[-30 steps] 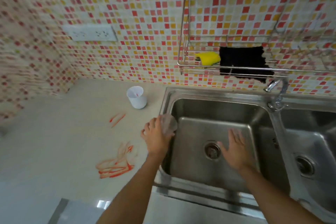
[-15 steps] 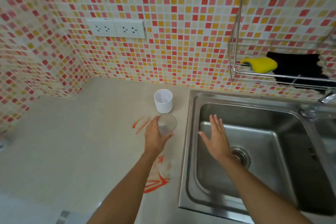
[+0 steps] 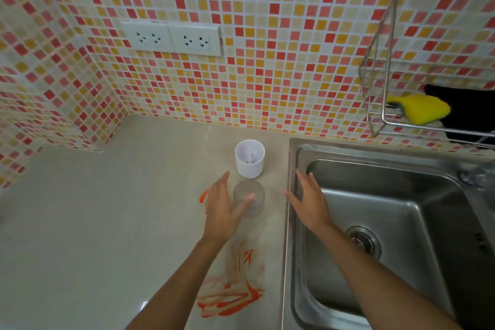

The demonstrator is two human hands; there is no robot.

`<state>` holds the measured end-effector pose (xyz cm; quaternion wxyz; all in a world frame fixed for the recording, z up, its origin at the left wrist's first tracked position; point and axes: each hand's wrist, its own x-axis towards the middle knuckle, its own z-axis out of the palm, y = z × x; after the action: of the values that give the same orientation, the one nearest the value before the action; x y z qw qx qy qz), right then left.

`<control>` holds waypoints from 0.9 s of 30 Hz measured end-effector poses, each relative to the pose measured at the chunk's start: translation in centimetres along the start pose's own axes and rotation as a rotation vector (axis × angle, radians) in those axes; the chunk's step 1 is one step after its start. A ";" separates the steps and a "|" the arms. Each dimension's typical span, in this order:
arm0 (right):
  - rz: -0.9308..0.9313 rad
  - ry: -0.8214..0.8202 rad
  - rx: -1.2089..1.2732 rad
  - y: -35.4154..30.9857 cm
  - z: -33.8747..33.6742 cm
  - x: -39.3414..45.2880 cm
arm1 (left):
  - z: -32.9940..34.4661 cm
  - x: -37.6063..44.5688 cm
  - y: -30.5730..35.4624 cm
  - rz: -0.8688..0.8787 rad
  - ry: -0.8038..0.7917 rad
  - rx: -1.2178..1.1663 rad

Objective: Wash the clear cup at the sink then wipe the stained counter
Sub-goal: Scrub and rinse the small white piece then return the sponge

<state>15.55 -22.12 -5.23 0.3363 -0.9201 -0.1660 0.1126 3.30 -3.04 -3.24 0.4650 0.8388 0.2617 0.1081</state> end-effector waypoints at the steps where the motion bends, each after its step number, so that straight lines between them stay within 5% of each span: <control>1: -0.004 -0.003 0.033 -0.7 0.1 0.8 | -0.6 0.9 0.6 0.043 0.093 0.013; 4: -0.024 -0.026 0.110 -3.3 0.3 3.2 | -2.0 5.3 3.3 0.208 0.237 0.144; 12: -0.054 -0.147 0.180 -7.7 1.4 7.7 | -0.9 12.6 5.5 0.380 -0.111 0.567; 20: -0.046 -0.197 0.170 -8.5 2.7 8.7 | 0.2 13.8 4.9 0.345 -0.084 0.482; 27: -0.038 -0.213 0.194 -8.4 2.8 8.3 | -2.0 14.7 7.6 0.404 0.184 0.281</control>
<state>20.35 -11.32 -2.63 0.4062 -0.8630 -0.2063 0.2185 17.36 3.05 3.32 0.2869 0.9171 0.1424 0.2373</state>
